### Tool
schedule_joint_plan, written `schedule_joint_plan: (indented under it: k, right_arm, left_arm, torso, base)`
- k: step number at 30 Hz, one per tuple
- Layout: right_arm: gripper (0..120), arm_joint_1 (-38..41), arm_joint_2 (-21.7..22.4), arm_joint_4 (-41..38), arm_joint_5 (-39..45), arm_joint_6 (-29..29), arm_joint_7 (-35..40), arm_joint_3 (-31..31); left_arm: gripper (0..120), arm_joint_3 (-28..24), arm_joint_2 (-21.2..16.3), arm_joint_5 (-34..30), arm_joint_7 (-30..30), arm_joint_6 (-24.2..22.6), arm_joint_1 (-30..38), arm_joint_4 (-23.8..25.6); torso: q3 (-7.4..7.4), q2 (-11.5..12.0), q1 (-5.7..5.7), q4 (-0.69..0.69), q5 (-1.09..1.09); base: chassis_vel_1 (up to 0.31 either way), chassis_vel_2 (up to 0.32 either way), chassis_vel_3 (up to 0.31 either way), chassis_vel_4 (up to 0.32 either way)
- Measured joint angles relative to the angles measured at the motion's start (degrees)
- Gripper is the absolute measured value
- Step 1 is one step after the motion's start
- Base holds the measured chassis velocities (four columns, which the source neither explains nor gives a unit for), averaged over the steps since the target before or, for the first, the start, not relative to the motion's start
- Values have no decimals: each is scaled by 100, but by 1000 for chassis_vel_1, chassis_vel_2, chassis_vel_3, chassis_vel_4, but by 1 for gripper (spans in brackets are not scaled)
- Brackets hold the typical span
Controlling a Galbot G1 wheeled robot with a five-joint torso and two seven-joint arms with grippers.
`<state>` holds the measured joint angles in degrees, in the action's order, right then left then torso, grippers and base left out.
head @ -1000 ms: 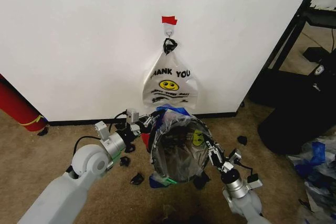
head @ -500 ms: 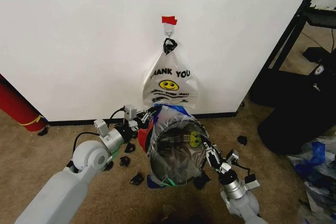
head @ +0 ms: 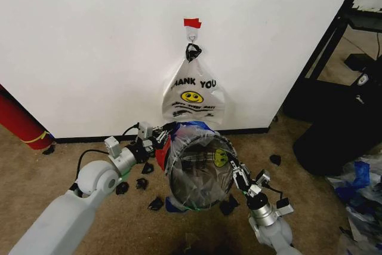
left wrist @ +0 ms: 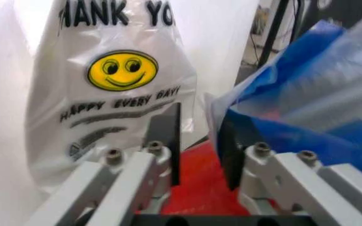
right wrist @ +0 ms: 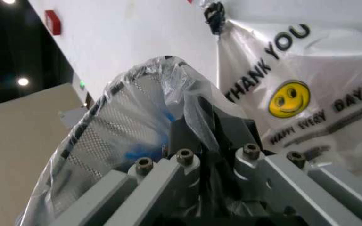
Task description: Pick up the garbage bag from the wall and place it over the trash bin.
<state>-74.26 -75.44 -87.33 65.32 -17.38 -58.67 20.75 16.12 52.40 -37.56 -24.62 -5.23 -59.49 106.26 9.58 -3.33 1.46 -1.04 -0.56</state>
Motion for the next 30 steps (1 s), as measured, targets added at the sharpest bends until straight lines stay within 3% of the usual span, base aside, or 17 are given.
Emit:
schedule_joint_plan:
  k: [6, 12, 14, 15, 18, 20, 30]
  right_arm:
    - [0, -31, -21, 13, -149, -90, 309, 3]
    - [0, -116, -20, -106, -183, -227, 1102, 14]
    - [0, -134, -20, -132, -199, -234, 1201, 8]
    - [0, -192, -21, -207, -251, -261, 1493, -15]
    - [0, -335, -56, -365, -412, -367, 2147, -86]
    - [0, -374, -92, -430, -477, -421, 2511, -151]
    - [0, -425, -146, -700, -493, -419, 3523, -398]
  left_arm:
    - [50, 194, -56, 192, -419, 320, -177, -48]
    - [75, 414, 58, 13, -1048, 748, -407, -130]
    - [77, 434, 89, -13, -1031, 808, -428, -131]
    - [83, 459, 181, 47, -703, 977, -495, -106]
    - [94, 435, 471, 697, 1245, 1253, -877, 352]
    - [98, 406, 623, 814, 1961, 1325, -1235, 768]
    - [100, 330, 796, 988, 1966, 1581, -1850, 1253]
  torso:
    - [0, 0, 0, 0, 0]
    - [0, 0, 0, 0, 0]
    - [0, 0, 0, 0, 0]
    - [0, 0, 0, 0, 1]
    - [0, 0, 0, -3, -1]
    - [0, 0, 0, 0, 1]
    - [0, 0, -1, 0, 1]
  base:
    - [0, 0, 0, 0]
    - [0, 0, 0, 0]
    - [0, 0, 0, 0]
    - [0, 0, 0, 0]
    - [0, 0, 0, 0]
    - [0, 0, 0, 0]
    - [0, 0, 0, 0]
